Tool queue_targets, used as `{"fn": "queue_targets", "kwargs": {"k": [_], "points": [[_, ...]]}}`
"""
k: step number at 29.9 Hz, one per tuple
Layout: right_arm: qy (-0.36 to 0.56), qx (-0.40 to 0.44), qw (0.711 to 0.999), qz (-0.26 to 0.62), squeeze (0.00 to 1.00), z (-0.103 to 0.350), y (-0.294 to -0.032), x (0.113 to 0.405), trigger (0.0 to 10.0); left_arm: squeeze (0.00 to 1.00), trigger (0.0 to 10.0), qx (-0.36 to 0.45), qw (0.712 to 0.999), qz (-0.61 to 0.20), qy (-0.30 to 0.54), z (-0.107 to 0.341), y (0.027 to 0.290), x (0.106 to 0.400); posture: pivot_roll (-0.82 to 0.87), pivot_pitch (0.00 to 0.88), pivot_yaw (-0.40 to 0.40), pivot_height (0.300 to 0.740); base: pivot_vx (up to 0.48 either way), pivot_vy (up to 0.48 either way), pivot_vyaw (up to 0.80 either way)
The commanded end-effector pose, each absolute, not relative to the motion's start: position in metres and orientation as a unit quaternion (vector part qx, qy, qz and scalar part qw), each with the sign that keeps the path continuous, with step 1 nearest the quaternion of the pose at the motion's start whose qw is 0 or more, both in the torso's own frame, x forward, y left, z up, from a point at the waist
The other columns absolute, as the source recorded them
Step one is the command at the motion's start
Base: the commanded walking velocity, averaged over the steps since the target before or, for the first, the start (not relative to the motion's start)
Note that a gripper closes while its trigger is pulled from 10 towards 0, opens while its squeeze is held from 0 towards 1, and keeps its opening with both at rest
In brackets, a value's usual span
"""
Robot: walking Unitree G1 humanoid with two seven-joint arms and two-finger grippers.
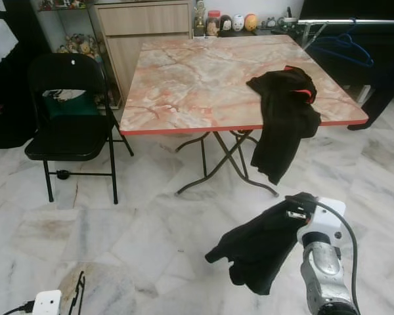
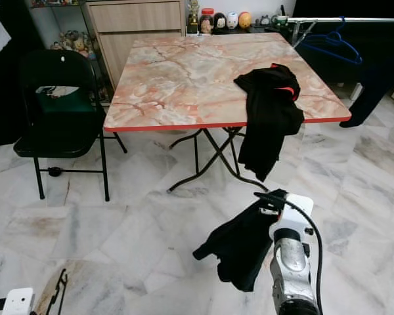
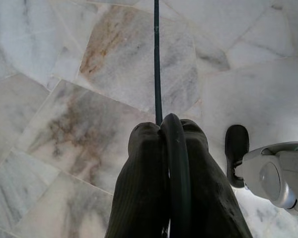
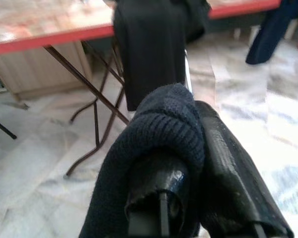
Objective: Hang hanger
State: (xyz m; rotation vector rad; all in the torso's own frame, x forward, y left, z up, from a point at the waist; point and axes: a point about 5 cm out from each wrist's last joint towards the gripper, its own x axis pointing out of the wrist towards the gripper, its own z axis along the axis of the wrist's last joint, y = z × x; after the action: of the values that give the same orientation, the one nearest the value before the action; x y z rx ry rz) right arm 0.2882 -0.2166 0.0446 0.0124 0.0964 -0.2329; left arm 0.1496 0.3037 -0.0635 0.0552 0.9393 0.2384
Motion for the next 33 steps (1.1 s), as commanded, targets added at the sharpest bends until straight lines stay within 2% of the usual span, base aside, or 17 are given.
{"fn": "queue_targets", "kwargs": {"k": [1, 10, 14, 20, 33], "points": [[0.007, -0.013, 0.995, -0.101, 0.0, 0.059, -0.21, 0.293, 10.0, 0.0, 10.0, 0.033, 0.881, 0.118, 0.457, -0.063, 0.305, 0.149, -0.02, 0.0, 0.017, 0.74, 0.0, 0.0, 0.0], [-0.055, -0.058, 0.995, -0.056, 0.0, 0.079, -0.181, 0.285, 10.0, 0.0, 10.0, 0.034, 0.875, 0.134, 0.463, -0.064, 0.309, 0.143, -0.03, 0.0, 0.033, 0.74, 0.0, 0.0, 0.0], [-0.066, -0.066, 0.994, -0.05, 0.0, 0.084, -0.177, 0.282, 10.0, 0.0, 10.0, 0.031, 0.874, 0.138, 0.465, -0.065, 0.309, 0.141, -0.02, 0.0, 0.037, 0.74, 0.0, 0.0, 0.0], [-0.095, -0.078, 0.991, -0.049, 0.0, 0.102, -0.169, 0.27, 10.0, 0.0, 10.0, 0.023, 0.871, 0.157, 0.466, -0.067, 0.312, 0.134, 0.02, 0.0, 0.033, 0.74, 0.286, 0.0, 0.0], [-0.179, -0.094, 0.978, -0.043, 0.0, 0.158, -0.159, 0.289, 10.0, 0.0, 10.0, 0.006, 0.87, 0.17, 0.462, -0.076, 0.297, 0.127, 0.02, 0.0, 0.005, 0.74, 0.381, 0.0, 0.0]]}}
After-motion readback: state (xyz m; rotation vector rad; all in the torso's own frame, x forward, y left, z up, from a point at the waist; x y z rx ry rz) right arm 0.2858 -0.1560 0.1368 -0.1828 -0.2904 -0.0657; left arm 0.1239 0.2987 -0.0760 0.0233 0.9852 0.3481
